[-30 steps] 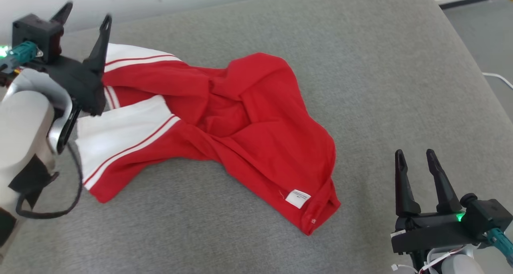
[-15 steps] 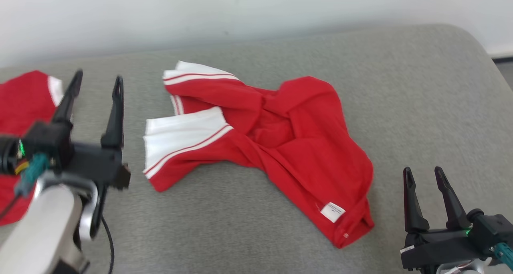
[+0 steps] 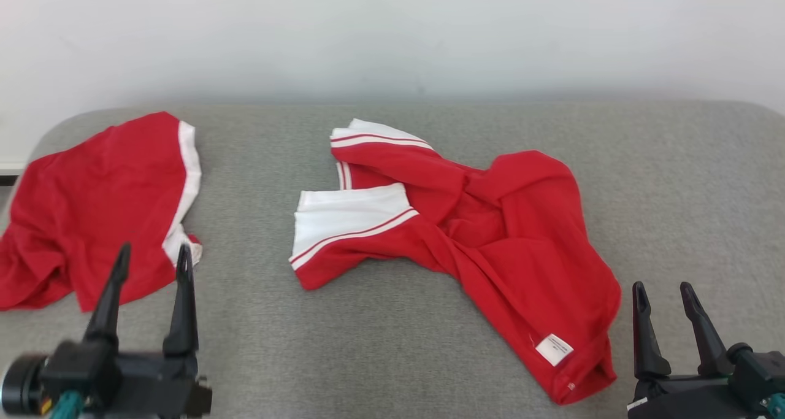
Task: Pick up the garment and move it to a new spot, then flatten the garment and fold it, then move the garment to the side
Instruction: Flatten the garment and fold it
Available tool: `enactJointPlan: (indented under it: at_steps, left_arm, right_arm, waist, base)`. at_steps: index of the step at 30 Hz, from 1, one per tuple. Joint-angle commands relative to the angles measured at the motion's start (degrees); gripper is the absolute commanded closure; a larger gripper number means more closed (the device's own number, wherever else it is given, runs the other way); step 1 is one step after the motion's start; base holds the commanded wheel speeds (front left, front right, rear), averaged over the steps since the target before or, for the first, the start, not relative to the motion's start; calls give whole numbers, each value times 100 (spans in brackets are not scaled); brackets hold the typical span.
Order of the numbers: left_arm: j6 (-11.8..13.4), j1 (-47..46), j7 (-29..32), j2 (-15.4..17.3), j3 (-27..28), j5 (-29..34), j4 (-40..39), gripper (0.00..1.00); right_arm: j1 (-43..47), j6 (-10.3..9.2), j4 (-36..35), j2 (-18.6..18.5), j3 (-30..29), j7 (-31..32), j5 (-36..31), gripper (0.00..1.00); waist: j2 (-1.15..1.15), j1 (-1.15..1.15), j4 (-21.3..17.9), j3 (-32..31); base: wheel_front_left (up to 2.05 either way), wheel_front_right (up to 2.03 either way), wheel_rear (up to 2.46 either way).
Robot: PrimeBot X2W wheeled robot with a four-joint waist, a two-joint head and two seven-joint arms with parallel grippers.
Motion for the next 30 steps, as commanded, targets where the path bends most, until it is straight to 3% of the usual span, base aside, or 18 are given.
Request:
enactJointPlan:
  at_steps: [1,7,14,21,30]
  left_arm:
    - [-29,201,-18,-140,118,56,-88,0]
    - [-337,786,-18,-539,534,236,-75,0]
    - [-737,639,-18,-777,735,275,259,0]
    - [-1067,-515,146,-416,503,201,787,0]
    - [-1152,-2187,932,276,180,-321,1602,0]
  right_arm:
    - [75,-15,6,18,0,-10,49,0]
    - [155,-15,17,51,32,-10,59,0]
    - [56,-15,22,32,92,-10,66,0]
    - [-191,-15,119,16,179,-10,98,0]
    - [-521,-15,215,236,267,-10,143,0]
  waist:
    - [0,1,142,-107]
    - [0,1,249,-100]
    - [0,1,201,12]
    - [0,1,-104,326]
    - [0,1,-875,807]
  base:
    - [0,0,0]
    - [0,0,0]
    - [0,0,0]
    - [0,0,0]
    - [0,0,0]
